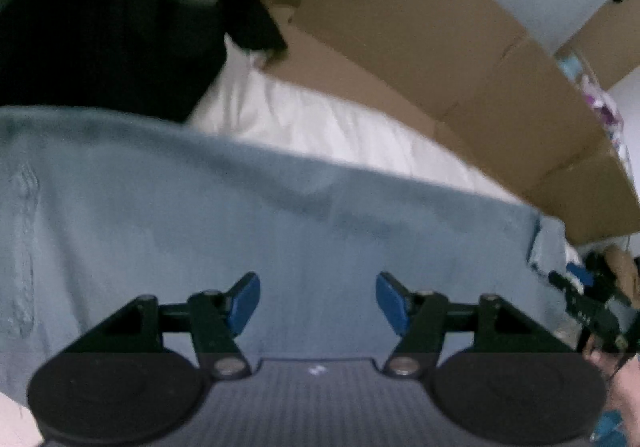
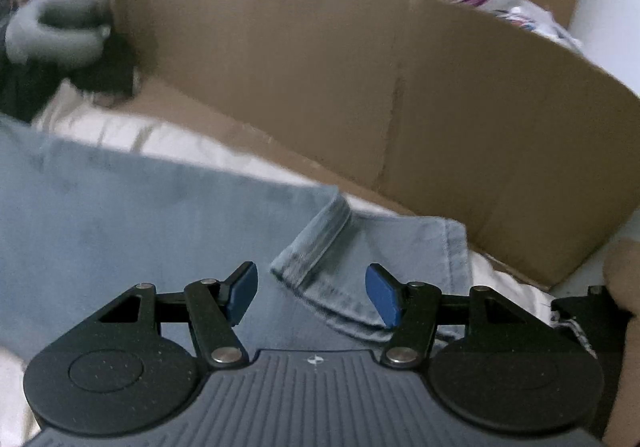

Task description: Fold clothes

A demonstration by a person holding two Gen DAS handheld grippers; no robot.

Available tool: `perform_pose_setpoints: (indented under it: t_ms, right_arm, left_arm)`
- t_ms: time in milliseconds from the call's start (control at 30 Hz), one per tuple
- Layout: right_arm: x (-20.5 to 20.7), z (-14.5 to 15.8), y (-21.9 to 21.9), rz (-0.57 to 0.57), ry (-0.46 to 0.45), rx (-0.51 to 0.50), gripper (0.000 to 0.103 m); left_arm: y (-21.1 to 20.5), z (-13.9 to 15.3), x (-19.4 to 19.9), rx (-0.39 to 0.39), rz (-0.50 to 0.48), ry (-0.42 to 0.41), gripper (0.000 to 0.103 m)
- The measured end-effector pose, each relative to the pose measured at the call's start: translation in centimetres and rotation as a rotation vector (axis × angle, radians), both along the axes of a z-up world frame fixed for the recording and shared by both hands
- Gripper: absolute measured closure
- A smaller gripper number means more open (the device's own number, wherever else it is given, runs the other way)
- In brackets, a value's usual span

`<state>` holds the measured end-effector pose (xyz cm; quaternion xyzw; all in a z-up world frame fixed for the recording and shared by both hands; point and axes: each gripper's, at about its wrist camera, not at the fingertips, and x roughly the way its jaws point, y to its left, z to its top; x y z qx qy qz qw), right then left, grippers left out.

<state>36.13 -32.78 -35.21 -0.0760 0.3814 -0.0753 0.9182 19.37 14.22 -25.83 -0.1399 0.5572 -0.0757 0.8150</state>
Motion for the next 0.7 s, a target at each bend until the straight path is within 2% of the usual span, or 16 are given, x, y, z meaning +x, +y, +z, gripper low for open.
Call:
perform_pose_setpoints:
  t_ms: [133, 233, 400, 467, 500, 700]
  right_arm:
    - [1.1, -1.7, 1.4, 0.007, 0.04, -0.055, 0.036]
    - [2.4, -3.0, 2.2, -0.006, 0.076, -0.086, 0.035]
    - [4.0, -4.6, 3.3, -0.047, 0.072, -0.141, 0.032]
    - [4.5, -5.0, 3.7, -0.066, 0.068, -0.189, 0.023]
    - [4.7, -5.1, 3.7, -0.077, 0.061, -0.215, 0.021]
    - [4.5, -4.9, 3.1, -0.095, 0.035, -0.293, 0.022]
  left_arm:
    - [1.2, -1.5, -1.3, -0.049, 0.029, 0.017, 0.036]
    - [2.0, -2.4, -1.9, -0.049, 0.049, 0.026, 0.036]
    - [3.2, -3.7, -2.5, -0.056, 0.088, 0.055, 0.036]
    - [3.2, -3.9, -2.6, -0.05, 0.083, 0.058, 0.036]
    - [3.2, -3.9, -2.5, -0.047, 0.078, 0.057, 0.036]
    - [2.9, -3.8, -2.1, -0.045, 0.056, 0.038, 0.036]
